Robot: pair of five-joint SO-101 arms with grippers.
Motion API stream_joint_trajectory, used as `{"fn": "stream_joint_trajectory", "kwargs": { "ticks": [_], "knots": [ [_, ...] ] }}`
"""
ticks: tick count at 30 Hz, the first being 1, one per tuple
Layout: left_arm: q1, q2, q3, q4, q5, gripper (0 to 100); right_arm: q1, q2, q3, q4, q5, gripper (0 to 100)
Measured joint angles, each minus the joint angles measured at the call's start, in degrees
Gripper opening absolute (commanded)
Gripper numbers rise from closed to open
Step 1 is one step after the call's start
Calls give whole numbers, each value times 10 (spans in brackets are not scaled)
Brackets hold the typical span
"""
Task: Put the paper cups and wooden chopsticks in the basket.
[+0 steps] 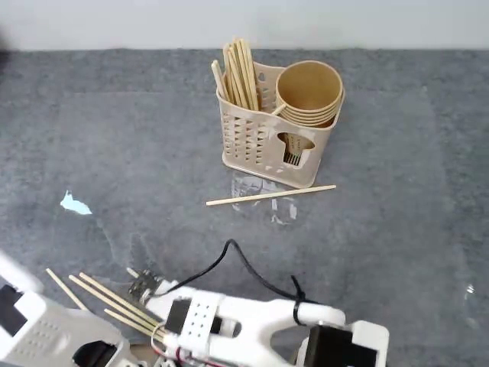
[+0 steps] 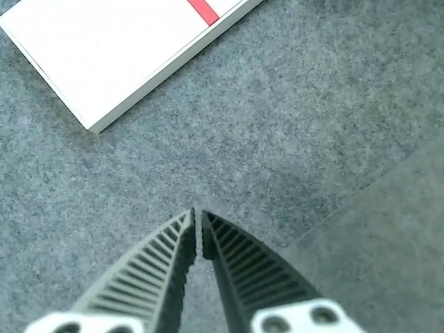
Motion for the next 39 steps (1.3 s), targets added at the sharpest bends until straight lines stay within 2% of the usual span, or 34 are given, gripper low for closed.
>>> {"fn": "stream_joint_trajectory", "kwargs": {
  "ticks": [11,18,21,25,29,39],
  "knots": [
    [0,0,0,0,0,15,126,-64,11,15,103,9],
    [0,0,0,0,0,15,242,-113,13,40,163,9],
    [0,0,0,0,0,15,264,-116,13,40,185,13],
    [0,0,0,0,0,15,263,-116,13,25,188,44],
    [0,0,0,0,0,15,224,-116,7,1,188,117],
    [0,0,0,0,0,15,89,-116,-59,-12,55,140]
  ]
}}
